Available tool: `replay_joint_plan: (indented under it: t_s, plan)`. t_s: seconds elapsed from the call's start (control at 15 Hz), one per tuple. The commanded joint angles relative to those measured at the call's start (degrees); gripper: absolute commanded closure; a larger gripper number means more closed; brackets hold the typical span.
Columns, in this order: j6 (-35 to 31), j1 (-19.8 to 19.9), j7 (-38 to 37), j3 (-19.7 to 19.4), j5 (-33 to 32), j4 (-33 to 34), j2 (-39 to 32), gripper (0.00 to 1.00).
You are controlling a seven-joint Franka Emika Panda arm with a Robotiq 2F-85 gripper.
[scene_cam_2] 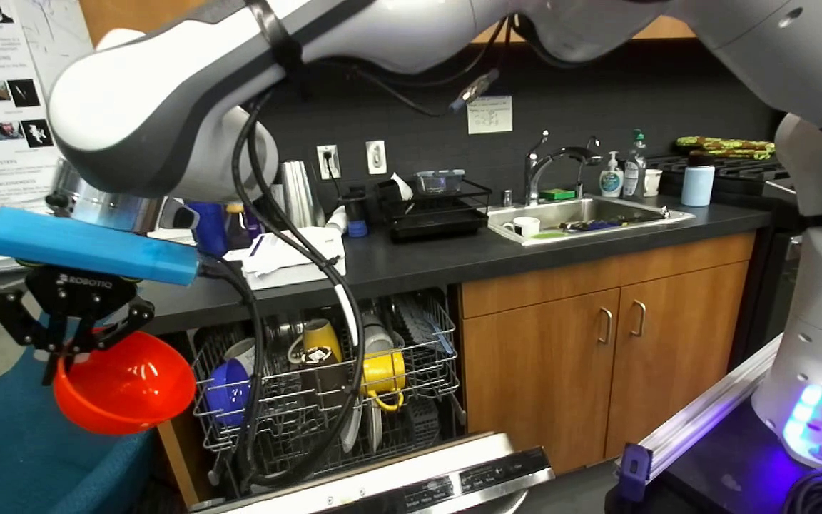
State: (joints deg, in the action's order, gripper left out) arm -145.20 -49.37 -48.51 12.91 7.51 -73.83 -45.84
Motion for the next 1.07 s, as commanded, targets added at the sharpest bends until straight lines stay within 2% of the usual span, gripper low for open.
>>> replay_joint_plan:
  t_s: [0.0,0.33,0.67,0.87,1.0]
  plan:
    - [0.1,0.75,0.95,0.62,3.6,8.77,-5.22,0.99]
    - [-2.09,2.41,4.48,1.0,2.96,10.29,-6.95,0.99]
    - [-3.97,1.7,7.05,-0.23,1.5,12.88,-10.93,0.99]
    - [-3.34,-0.33,9.37,-2.89,-0.86,16.7,-14.25,0.99]
    - [-3.58,-0.13,10.06,-2.98,-3.34,17.12,-14.86,0.99]
